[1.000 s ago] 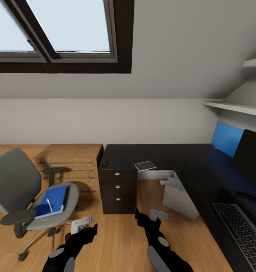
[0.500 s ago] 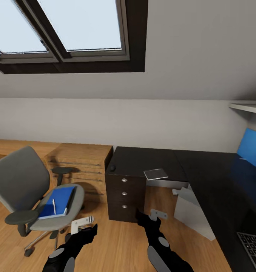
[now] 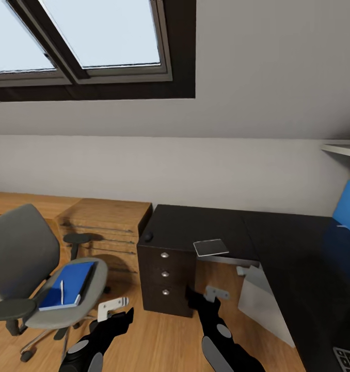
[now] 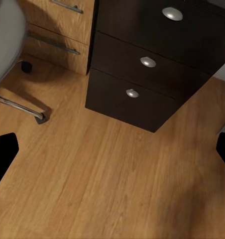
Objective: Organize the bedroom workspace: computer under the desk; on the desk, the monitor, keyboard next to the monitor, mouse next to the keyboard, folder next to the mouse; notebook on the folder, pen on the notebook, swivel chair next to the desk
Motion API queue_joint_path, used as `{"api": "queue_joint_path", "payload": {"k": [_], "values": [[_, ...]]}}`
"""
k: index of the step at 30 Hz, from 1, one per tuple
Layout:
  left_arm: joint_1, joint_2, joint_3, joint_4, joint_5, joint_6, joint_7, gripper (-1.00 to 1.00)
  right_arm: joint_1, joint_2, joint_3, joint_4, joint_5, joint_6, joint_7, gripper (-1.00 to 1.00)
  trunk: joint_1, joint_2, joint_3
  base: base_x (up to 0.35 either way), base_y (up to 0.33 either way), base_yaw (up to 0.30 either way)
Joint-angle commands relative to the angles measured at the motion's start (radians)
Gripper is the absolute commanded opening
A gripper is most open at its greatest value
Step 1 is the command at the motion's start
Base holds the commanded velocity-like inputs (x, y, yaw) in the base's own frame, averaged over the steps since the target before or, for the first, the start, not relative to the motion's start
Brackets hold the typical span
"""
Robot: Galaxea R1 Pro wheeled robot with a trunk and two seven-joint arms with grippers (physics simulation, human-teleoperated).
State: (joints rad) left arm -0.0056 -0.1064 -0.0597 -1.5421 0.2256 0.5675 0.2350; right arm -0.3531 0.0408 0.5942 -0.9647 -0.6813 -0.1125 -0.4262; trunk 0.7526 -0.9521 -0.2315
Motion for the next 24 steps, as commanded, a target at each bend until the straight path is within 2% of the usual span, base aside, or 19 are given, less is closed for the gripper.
{"api": "queue_joint_path", "payload": {"k": [1,9,15,24], "values": [[-0.001,0.0,-0.001,-0.001,0.011,0.003,0.009,1.0,-0.001,-0.001,0.004,0.0,-0.01,-0.012,-0.005,1.0,0.0,-0.001,0.0,0.045,-0.031,0.002],[-0.001,0.0,-0.002,-0.001,0.012,0.003,0.009,1.0,0.0,-0.001,0.005,0.001,-0.009,-0.069,-0.005,1.0,0.0,-0.001,0.012,0.079,-0.009,0.001],[-0.001,-0.001,-0.002,-0.001,0.012,0.004,0.009,1.0,0.0,-0.001,0.005,0.002,-0.009,-0.078,-0.005,1.0,0.0,-0.001,0.021,0.284,-0.001,0.005],[-0.001,-0.001,-0.002,-0.001,0.012,0.004,0.009,1.0,0.0,0.0,0.007,0.003,-0.009,-0.082,-0.007,1.0,0.0,-0.001,0.033,0.325,0.0,0.165]]}}
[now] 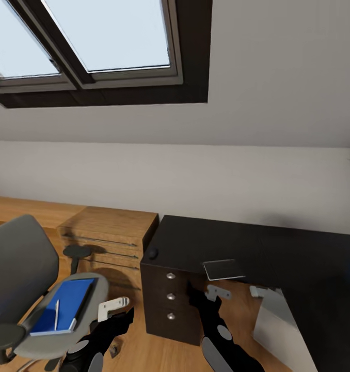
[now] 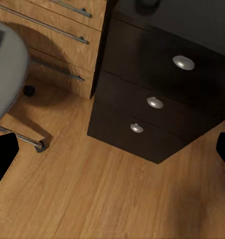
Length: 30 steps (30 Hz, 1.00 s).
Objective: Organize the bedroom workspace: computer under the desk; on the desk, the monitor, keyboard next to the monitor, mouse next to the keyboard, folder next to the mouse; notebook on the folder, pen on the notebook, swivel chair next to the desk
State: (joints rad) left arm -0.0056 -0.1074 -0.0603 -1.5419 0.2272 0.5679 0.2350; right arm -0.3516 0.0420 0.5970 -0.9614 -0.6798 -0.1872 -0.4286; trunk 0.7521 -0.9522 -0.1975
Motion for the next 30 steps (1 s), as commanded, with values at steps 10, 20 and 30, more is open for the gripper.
{"api": "queue_joint_path", "payload": {"k": [10,20,30], "values": [[-0.001,0.0,-0.001,-0.001,0.011,0.003,0.009,1.0,-0.001,0.0,0.004,0.0,-0.01,-0.008,-0.006,1.0,0.001,-0.001,0.001,0.328,0.0,0.268],[-0.001,0.0,-0.001,-0.001,0.01,0.003,0.009,1.0,-0.001,0.0,0.004,0.0,-0.01,-0.008,-0.005,1.0,0.001,-0.001,0.001,0.298,0.0,0.28],[-0.001,0.0,-0.001,-0.001,0.009,0.003,0.009,1.0,-0.001,-0.001,0.004,0.0,-0.01,-0.008,-0.005,1.0,0.001,-0.001,-0.002,0.266,-0.007,0.279]]}}
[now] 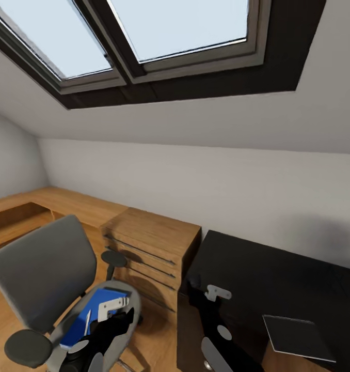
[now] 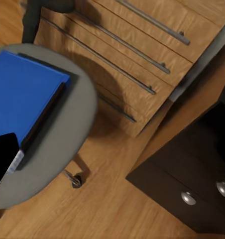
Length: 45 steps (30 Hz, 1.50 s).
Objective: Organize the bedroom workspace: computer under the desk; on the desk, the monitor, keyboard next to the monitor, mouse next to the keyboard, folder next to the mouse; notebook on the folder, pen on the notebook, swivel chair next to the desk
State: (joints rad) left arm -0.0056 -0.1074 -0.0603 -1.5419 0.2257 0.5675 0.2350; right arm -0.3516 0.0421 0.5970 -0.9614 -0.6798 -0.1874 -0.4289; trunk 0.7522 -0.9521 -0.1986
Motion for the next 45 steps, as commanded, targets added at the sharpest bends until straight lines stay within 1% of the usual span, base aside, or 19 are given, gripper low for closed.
{"api": "queue_joint_path", "payload": {"k": [1,12,18,19,20,22,23,24,25,26,27,28,29,30,32,37,40,42,45], "values": [[-0.001,0.0,-0.002,-0.001,0.011,0.003,0.009,1.0,-0.001,-0.001,0.004,-0.001,-0.01,-0.007,-0.004,1.0,0.001,-0.001,-0.002,0.305,-0.047,0.205],[-0.001,0.0,-0.003,-0.001,0.011,0.004,0.009,1.0,-0.001,-0.001,0.005,-0.003,-0.001,-0.007,-0.001,1.0,0.001,-0.001,-0.003,0.314,-0.025,0.035],[-0.001,0.0,-0.003,-0.002,0.01,0.004,0.009,1.0,-0.001,-0.003,0.004,-0.003,0.005,-0.007,-0.001,1.0,0.001,-0.001,-0.003,0.117,0.0,0.0],[-0.001,-0.001,-0.005,-0.008,0.009,0.003,0.009,1.0,-0.019,-0.003,-0.003,0.003,0.079,0.02,-0.006,1.0,0.001,-0.001,-0.003,0.004,0.0,0.0],[-0.001,-0.001,-0.005,-0.009,0.009,0.003,0.009,1.0,-0.029,-0.003,-0.004,0.007,0.088,0.03,-0.007,1.0,0.001,-0.001,-0.003,0.003,0.0,0.0],[0.0,-0.001,-0.006,-0.012,0.009,0.003,0.009,1.0,-0.103,-0.002,-0.005,0.051,0.113,0.098,-0.01,1.0,0.001,-0.001,-0.003,0.002,0.0,0.0],[0.0,-0.001,-0.006,-0.013,0.009,0.003,0.009,1.0,-0.126,-0.002,-0.006,0.071,0.117,0.119,-0.01,1.0,0.001,-0.001,-0.003,0.001,0.0,0.0],[0.0,-0.001,-0.006,-0.016,0.009,0.003,0.009,1.0,-0.179,-0.002,-0.011,0.124,0.121,0.161,-0.01,1.0,0.001,-0.001,-0.003,0.0,0.0,0.0],[0.001,-0.001,-0.006,-0.019,0.009,0.002,0.009,1.0,-0.208,-0.002,-0.014,0.157,0.123,0.179,-0.01,1.0,0.001,-0.001,-0.003,0.0,0.0,0.0],[0.001,-0.001,-0.006,-0.024,0.009,0.002,0.009,1.0,-0.266,0.001,-0.02,0.235,0.124,0.205,-0.007,1.0,0.001,-0.001,-0.003,0.0,0.0,0.0],[0.007,-0.002,-0.007,-0.028,0.009,0.0,0.009,1.0,-0.334,0.006,-0.025,0.343,0.124,0.222,-0.004,1.0,0.001,-0.001,-0.003,0.0,0.0,0.0],[0.012,-0.002,-0.008,-0.031,0.009,0.0,0.009,1.0,-0.368,0.01,-0.027,0.398,0.124,0.227,-0.002,1.0,0.001,-0.001,-0.003,0.0,0.0,0.0],[0.019,-0.002,-0.011,-0.036,0.009,-0.001,0.009,1.0,-0.422,0.017,-0.029,0.485,0.123,0.235,0.009,1.0,0.001,-0.001,-0.003,0.0,0.0,0.0],[0.024,-0.002,-0.017,-0.041,0.009,-0.002,0.008,1.0,-0.459,0.02,-0.031,0.545,0.123,0.241,0.026,1.0,0.001,-0.001,-0.003,0.0,0.0,0.0],[0.028,-0.002,-0.025,-0.045,0.009,-0.003,0.008,1.0,-0.483,0.023,-0.032,0.586,0.123,0.244,0.049,1.0,0.001,-0.001,-0.003,0.0,0.0,0.0],[0.034,-0.002,-0.05,-0.065,0.01,-0.004,0.007,1.0,-0.519,0.027,-0.034,0.658,0.123,0.259,0.121,1.0,0.001,-0.001,-0.003,0.0,0.0,0.0],[0.034,-0.003,-0.057,-0.069,0.01,-0.004,0.007,1.0,-0.522,0.033,-0.032,0.682,0.121,0.261,0.128,1.0,0.008,-0.015,-0.009,0.0,0.0,0.0],[0.035,-0.003,-0.06,-0.07,0.01,-0.004,0.008,1.0,-0.523,0.044,-0.032,0.699,0.118,0.262,0.129,1.0,0.016,-0.029,-0.015,0.0,0.0,0.0],[0.035,-0.003,-0.062,-0.071,0.01,-0.004,0.009,1.0,-0.522,0.06,-0.031,0.715,0.095,0.264,0.128,1.0,0.028,-0.05,-0.025,0.0,0.0,0.0]]}}
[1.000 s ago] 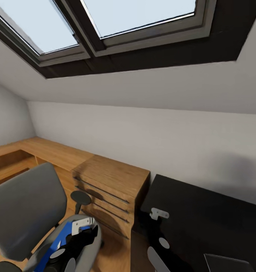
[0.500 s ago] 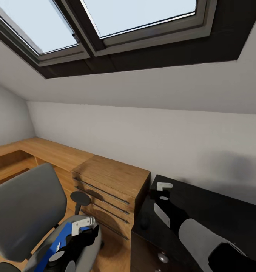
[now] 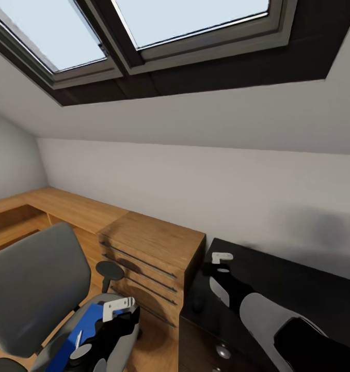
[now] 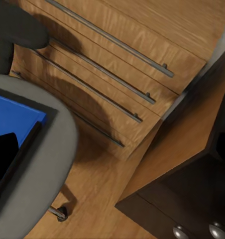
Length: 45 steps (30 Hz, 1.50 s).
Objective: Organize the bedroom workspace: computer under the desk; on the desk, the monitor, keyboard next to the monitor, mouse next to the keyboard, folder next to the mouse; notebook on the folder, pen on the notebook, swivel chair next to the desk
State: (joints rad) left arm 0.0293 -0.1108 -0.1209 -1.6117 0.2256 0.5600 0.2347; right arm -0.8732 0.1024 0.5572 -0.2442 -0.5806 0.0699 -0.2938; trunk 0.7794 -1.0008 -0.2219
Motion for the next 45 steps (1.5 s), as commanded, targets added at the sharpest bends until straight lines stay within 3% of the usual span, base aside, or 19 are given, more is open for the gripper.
{"api": "queue_joint_path", "payload": {"k": [1,4,17,19,31,35,45], "values": [[0.0,0.0,-0.001,-0.002,0.011,0.003,0.009,1.0,0.0,0.004,0.009,0.001,-0.017,0.009,-0.008,1.0,0.004,-0.008,-0.004,0.0,0.0,0.0],[0.0,0.0,-0.002,-0.002,0.011,0.004,0.01,1.0,0.0,0.014,0.009,0.004,-0.047,0.027,-0.009,1.0,0.016,-0.029,-0.014,0.0,0.0,0.0],[0.0,0.002,0.003,-0.002,0.011,0.005,0.011,1.0,0.003,0.02,0.009,0.008,-0.065,0.054,-0.008,1.0,0.065,-0.12,-0.058,0.0,0.0,0.075],[0.0,0.002,0.003,-0.002,0.011,0.005,0.011,1.0,0.003,0.02,0.009,0.008,-0.065,0.114,-0.007,1.0,0.073,-0.134,-0.064,0.0,0.0,0.004],[0.0,0.002,0.003,-0.002,0.011,0.005,0.011,1.0,0.003,0.022,0.009,0.008,-0.071,0.199,-0.006,1.0,0.119,-0.218,-0.102,0.0,0.0,0.0],[0.0,0.002,0.003,-0.002,0.011,0.005,0.011,1.0,0.003,0.022,0.009,0.008,-0.109,0.212,-0.005,1.0,0.134,-0.246,-0.114,0.0,0.0,0.0],[0.0,0.002,0.003,-0.002,0.011,0.005,0.011,1.0,0.003,0.027,0.009,0.009,-0.119,0.222,-0.005,1.0,0.173,-0.316,-0.146,0.0,0.0,0.0]]}}
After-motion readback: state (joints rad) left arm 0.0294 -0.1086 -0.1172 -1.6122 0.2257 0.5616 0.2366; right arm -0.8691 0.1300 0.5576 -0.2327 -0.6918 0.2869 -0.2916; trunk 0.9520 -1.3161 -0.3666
